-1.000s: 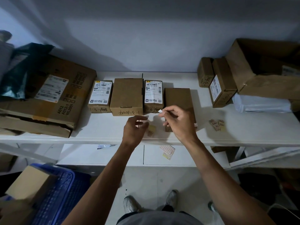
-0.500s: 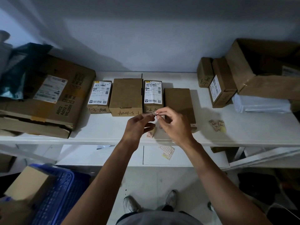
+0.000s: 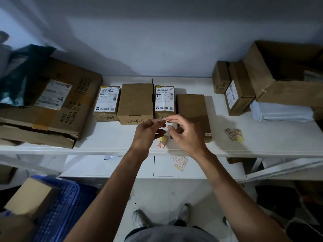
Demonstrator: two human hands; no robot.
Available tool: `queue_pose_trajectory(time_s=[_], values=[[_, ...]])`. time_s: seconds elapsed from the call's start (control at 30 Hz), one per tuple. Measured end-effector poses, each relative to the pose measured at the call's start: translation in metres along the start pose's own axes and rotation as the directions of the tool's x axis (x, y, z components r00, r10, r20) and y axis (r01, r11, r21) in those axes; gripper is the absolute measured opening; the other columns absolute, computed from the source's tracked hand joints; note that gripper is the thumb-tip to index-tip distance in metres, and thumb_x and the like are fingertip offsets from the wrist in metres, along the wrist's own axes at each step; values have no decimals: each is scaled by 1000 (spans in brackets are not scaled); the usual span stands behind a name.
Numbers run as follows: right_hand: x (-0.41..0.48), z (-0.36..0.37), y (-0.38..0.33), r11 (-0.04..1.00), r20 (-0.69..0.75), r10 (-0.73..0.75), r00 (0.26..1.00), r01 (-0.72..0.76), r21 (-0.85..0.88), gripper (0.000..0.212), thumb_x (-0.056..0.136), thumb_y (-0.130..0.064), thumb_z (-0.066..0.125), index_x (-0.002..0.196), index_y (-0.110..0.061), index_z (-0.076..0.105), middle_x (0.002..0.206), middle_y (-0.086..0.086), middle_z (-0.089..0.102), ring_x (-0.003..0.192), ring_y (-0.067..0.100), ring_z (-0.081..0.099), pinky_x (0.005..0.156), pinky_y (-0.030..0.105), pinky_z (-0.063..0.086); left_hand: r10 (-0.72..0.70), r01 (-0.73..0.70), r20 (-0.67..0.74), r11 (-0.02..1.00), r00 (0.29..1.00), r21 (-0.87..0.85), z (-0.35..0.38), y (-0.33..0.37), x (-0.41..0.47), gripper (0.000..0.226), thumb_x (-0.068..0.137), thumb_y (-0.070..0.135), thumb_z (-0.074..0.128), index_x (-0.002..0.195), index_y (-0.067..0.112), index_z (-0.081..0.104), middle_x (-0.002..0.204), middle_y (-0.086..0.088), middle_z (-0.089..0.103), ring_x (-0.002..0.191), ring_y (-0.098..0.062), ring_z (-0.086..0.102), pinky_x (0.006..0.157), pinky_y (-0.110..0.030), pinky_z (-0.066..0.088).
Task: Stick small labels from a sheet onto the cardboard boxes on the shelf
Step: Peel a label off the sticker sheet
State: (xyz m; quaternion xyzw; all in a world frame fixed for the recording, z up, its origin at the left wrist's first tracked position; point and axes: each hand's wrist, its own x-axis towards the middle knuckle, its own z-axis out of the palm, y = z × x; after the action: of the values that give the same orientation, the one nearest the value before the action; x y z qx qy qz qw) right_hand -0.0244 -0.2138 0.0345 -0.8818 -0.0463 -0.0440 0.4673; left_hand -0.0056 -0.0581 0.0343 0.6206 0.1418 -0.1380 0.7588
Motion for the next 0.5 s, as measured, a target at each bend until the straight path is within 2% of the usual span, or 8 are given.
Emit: queue_pose_trajectory(time_s=[0.2,0.37,0.5], values=[[1,1,5,1000,-30,1,1000,0,24,21,97,-25,64,116,-30,69,109,-11,77,73,7,72,72,42,63,37,-37,25,999,999,36,1,3,-3,15,94,14,65,98,0,70,88,-8,72,73,-20,66,89,-40,56],[6,0,10,1000,-57,1,998,0,9,14,96,-31,63,110,-31,68,103,-15,74,61,11,70,61,44,61,87,-89,31,993,996,74,1,6,-3,7,96,9,62,96,5,68,86,-9,69,68,-20,63,85,-40,55],[12,-3,10,1000,-78,-8,997,7,-12,12,97,-31,65,106,-25,71,97,-13,73,68,8,69,61,33,57,115,-119,44,986,992,113,1,10,0,8,97,11,61,95,7,68,89,-9,70,70,-19,64,86,-40,56]])
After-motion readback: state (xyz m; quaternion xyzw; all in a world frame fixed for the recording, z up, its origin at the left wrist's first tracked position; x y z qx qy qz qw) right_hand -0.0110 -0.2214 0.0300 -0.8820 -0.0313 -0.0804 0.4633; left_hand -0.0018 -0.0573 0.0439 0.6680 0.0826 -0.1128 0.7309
